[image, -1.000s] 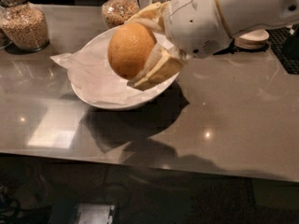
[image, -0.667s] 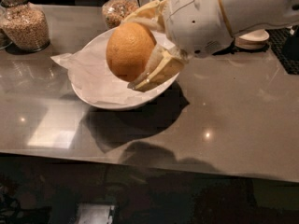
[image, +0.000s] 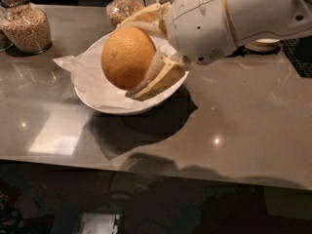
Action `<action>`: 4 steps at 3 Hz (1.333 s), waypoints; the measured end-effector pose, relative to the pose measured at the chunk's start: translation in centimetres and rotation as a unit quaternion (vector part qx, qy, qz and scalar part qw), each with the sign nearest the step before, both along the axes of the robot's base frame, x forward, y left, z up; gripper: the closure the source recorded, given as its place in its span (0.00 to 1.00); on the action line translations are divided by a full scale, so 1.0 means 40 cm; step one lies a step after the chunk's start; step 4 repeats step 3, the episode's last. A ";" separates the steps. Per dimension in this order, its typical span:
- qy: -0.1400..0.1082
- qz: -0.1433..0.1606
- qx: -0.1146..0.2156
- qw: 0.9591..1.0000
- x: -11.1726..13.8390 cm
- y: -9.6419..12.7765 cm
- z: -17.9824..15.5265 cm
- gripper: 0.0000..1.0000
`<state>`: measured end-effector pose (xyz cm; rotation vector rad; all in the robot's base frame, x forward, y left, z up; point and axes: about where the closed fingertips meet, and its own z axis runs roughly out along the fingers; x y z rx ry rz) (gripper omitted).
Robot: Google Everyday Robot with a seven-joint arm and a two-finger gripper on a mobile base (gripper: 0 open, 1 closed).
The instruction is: Pick orange from white bowl
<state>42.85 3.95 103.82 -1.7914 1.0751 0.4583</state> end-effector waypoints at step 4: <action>0.005 0.143 0.157 0.977 -0.156 0.144 0.052 1.00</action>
Offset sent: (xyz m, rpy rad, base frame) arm -0.0868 0.0670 0.0227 0.4905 0.0523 0.4103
